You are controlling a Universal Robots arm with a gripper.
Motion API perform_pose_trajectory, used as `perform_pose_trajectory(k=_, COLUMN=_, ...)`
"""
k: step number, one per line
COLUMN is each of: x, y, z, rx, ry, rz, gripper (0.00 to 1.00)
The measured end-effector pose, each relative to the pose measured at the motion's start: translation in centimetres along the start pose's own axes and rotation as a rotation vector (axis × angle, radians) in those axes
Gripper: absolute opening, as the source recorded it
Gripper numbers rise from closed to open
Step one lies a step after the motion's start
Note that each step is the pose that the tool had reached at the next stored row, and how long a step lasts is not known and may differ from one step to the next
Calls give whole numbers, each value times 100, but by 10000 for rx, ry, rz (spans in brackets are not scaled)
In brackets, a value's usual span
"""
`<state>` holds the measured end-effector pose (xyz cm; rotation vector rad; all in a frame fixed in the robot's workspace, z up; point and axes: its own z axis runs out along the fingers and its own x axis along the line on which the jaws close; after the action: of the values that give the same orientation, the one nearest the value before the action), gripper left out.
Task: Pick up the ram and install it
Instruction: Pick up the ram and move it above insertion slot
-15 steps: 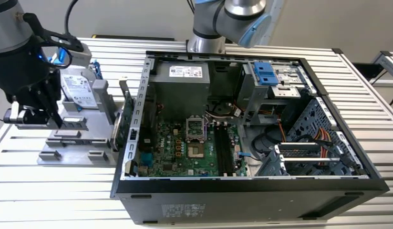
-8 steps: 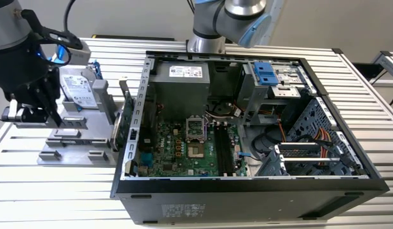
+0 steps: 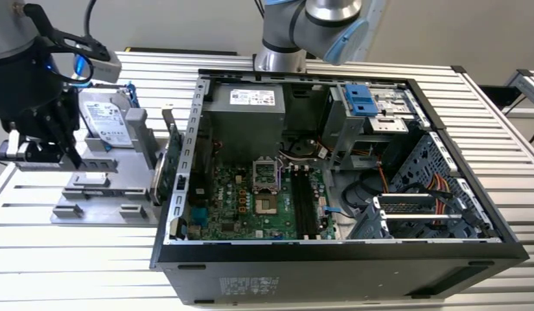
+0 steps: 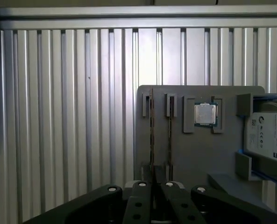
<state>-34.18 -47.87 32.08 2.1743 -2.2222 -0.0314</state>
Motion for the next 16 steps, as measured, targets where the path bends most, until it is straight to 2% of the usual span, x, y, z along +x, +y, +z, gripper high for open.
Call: perform_pose_trajectory(k=16, x=1, y=5, z=-144, rx=1, ry=0, rz=0, gripper=0)
